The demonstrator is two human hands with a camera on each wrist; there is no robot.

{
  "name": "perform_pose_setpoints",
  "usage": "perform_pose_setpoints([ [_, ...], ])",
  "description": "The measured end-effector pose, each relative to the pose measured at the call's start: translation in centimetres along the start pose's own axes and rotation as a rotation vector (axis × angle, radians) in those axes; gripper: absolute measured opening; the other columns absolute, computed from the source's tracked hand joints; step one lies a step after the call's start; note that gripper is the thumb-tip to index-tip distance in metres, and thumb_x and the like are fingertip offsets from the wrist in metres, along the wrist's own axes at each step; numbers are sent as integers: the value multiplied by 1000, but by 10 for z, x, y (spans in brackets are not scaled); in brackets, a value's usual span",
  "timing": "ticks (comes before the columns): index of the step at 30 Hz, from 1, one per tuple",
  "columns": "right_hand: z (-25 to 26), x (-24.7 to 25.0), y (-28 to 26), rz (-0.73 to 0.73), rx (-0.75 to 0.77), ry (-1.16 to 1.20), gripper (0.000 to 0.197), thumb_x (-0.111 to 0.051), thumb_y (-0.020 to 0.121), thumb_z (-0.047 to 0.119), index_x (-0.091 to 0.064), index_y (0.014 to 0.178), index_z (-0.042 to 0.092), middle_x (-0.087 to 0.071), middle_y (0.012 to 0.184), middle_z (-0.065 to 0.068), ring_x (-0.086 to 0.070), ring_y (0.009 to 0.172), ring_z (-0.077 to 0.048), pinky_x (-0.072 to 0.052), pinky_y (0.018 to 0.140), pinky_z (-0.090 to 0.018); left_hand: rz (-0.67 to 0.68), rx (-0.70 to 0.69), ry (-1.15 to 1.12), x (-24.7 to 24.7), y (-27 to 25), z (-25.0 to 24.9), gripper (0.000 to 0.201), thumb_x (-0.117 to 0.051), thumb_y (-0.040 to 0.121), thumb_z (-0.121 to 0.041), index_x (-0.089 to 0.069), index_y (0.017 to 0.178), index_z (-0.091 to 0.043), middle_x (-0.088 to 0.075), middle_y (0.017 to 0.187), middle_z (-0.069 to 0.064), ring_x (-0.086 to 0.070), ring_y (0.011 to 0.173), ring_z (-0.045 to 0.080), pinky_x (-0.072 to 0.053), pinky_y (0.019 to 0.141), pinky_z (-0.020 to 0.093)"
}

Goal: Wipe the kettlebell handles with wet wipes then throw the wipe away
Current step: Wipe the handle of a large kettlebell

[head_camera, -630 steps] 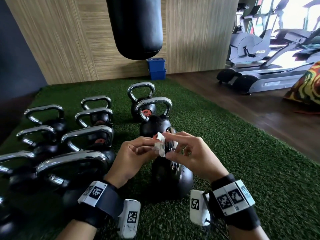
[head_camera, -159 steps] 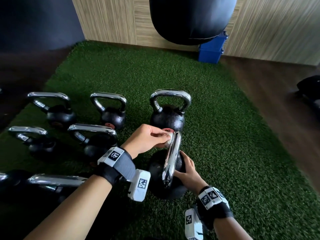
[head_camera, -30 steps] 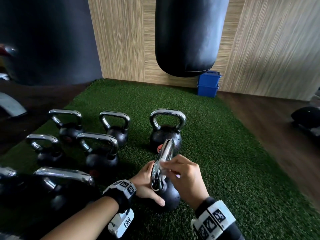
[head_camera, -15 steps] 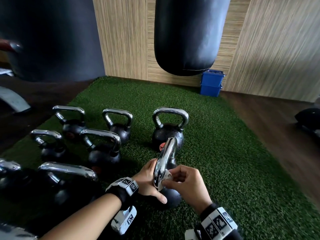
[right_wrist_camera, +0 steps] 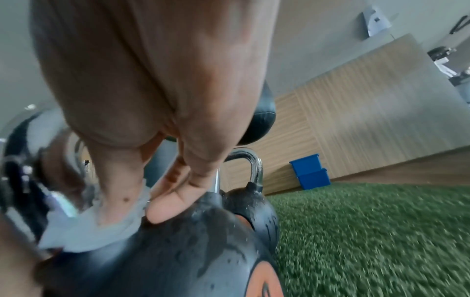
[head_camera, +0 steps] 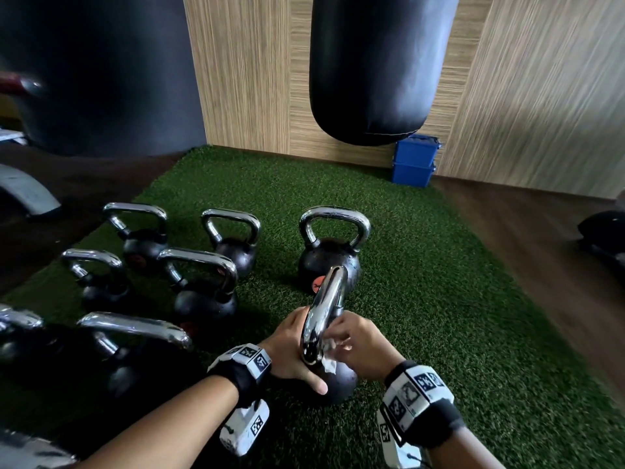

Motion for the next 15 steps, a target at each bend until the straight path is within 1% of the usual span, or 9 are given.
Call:
perform_pose_setpoints([
  [2,4,-3,7,94,30,-150,21,-72,89,12,-75,109,17,-62,105,1,-61,91,-12,-56,81,-22,-11,27,-91,-1,-1,4,135,-93,53,-62,-21,160,-24,-7,163,-9,3,154,18,-8,129,38],
  [4,8,-3,10,136,65,-193,17,-69,90,10,-74,105,15,-63,102,5,-60,88,-11,-55,78,-22,-43,47,-199,0,-3,7,143,-96,47,-58,-13,159,-27,-11,156,-15,-4,153,16,-12,129,38],
  [7,9,2,11,193,92,-27,17,-69,86,3,-75,92,17,-58,91,15,-58,79,-7,-50,68,-19,-86,75,-316,1,-4,11,144,-100,41,-52,-16,155,-27,-21,152,-12,-21,149,14,-23,126,38],
  [9,8,2,14,217,80,36,28,-69,85,0,-71,80,28,-59,84,24,-57,75,3,-47,64,-15,-73,68,-260,-1,-3,11,146,-99,42,-55,-14,157,-25,-15,151,-18,-14,151,13,-18,128,35],
  [10,6,0,16,218,80,29,36,-69,84,-1,-65,75,34,-59,79,27,-56,71,8,-44,62,-12,-64,62,-222,-2,-2,12,147,-98,43,-57,-12,159,-25,-12,151,-21,-9,152,13,-14,129,33],
  [11,5,-2,19,218,77,6,37,-69,84,0,-61,74,35,-60,76,26,-54,68,11,-42,59,-11,-57,58,-201,-4,-1,12,148,-97,44,-58,-12,160,-24,-10,152,-22,-6,152,13,-11,129,31],
  [13,2,-5,24,228,56,-32,23,-69,84,3,-63,79,25,-64,77,11,-53,65,8,-40,58,-16,-56,48,-192,-5,0,12,146,-96,44,-59,-15,160,-23,-9,154,-19,-3,152,12,-9,129,30],
  [14,2,-5,25,237,45,5,16,-69,84,3,-67,83,18,-68,81,1,-55,67,4,-47,59,-24,-62,39,-194,-5,1,12,144,-97,44,-58,-17,159,-23,-10,155,-17,-3,151,12,-8,128,29],
  [15,2,-4,26,249,43,92,15,-69,83,0,-70,84,14,-71,86,-9,-60,73,-5,-51,65,-33,-69,32,-194,-5,1,12,144,-97,45,-57,-17,159,-22,-10,155,-15,-4,151,12,-8,128,29],
])
Point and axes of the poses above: each hand's wrist, its own y-axis towards the middle knuckle, its own x-axis out of the back of the hand, z = x × y, the point moved 6 cm from there along y, towards the middle knuckle
